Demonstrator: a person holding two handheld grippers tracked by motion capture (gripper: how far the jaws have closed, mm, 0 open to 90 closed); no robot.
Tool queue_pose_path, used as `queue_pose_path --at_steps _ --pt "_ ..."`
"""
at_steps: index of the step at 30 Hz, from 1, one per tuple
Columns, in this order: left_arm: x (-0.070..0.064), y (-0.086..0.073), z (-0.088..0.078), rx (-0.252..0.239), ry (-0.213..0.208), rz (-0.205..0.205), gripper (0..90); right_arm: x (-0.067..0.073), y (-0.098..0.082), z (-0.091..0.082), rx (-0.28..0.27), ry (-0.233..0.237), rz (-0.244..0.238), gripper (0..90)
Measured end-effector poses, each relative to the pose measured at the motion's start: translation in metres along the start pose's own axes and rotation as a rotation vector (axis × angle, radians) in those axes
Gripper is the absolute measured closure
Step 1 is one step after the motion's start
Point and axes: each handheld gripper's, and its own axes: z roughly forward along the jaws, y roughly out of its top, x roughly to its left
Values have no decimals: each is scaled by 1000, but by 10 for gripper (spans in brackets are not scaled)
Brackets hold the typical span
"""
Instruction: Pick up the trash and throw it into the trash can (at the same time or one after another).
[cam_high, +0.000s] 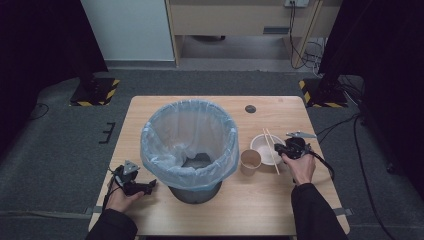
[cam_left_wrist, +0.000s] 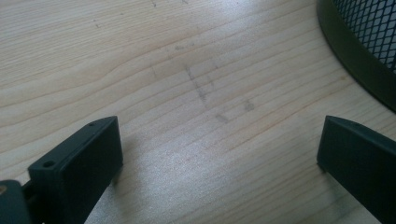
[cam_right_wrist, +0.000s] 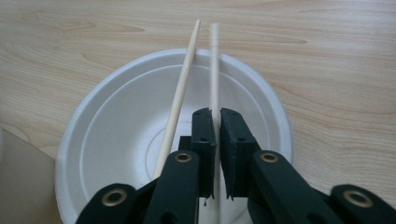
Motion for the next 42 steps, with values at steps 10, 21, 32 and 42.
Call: queue_pose_path --at_steps 10,21,32,42 --pt "0 0 0 0 0 0 0 -3 5 -10 -49 11 18 857" --pt "0 0 0 0 0 0 0 -6 22 -41 -183 63 52 858" --pt "0 0 0 0 0 0 0 -1 45 -77 -328 130 69 859" --pt "0 0 0 0 0 0 0 13 63 -107 -441 206 57 859"
